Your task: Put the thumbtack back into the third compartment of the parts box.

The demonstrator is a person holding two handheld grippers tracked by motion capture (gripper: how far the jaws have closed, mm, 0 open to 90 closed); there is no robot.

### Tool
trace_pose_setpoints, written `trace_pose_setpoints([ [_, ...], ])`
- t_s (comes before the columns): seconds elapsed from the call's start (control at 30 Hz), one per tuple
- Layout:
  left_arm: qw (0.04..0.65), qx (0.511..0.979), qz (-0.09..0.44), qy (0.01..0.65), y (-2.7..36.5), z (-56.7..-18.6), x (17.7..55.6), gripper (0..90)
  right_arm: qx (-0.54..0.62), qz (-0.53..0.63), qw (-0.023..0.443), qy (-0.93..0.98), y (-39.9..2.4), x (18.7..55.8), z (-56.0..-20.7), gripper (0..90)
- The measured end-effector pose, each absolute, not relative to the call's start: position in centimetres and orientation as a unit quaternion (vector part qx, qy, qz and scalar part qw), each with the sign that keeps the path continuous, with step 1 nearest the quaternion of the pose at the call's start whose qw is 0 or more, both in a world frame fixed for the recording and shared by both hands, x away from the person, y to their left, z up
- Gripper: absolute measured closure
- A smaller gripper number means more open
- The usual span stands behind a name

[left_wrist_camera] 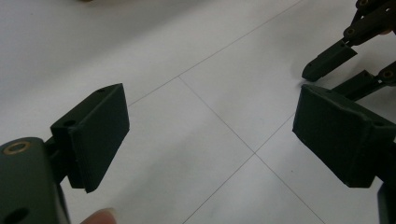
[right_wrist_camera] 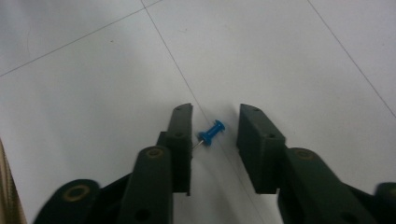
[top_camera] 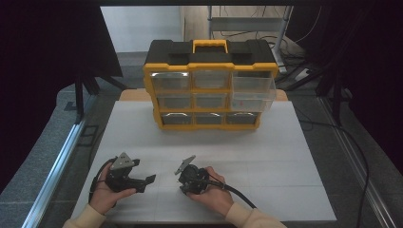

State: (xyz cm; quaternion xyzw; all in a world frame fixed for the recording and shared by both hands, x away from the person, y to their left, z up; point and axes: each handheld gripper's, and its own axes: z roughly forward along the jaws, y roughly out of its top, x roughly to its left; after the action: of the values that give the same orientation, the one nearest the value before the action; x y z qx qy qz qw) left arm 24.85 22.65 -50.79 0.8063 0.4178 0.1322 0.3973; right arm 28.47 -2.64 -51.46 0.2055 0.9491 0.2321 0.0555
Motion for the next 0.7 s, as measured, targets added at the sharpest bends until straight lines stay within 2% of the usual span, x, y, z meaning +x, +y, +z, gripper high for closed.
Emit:
trace_pose_setpoints([
  [0.2,0.396,0.807,0.134,0.418,22.6,-50.8,24.8,11.3,0.204,0.232,0.046,0.950,-2.8,28.7,-51.4,82.3],
  [0.7,0.395,0.807,0.133,0.419,22.7,-50.8,24.8,11.3,0.220,0.263,0.011,0.939,-3.5,29.6,-50.8,83.4],
])
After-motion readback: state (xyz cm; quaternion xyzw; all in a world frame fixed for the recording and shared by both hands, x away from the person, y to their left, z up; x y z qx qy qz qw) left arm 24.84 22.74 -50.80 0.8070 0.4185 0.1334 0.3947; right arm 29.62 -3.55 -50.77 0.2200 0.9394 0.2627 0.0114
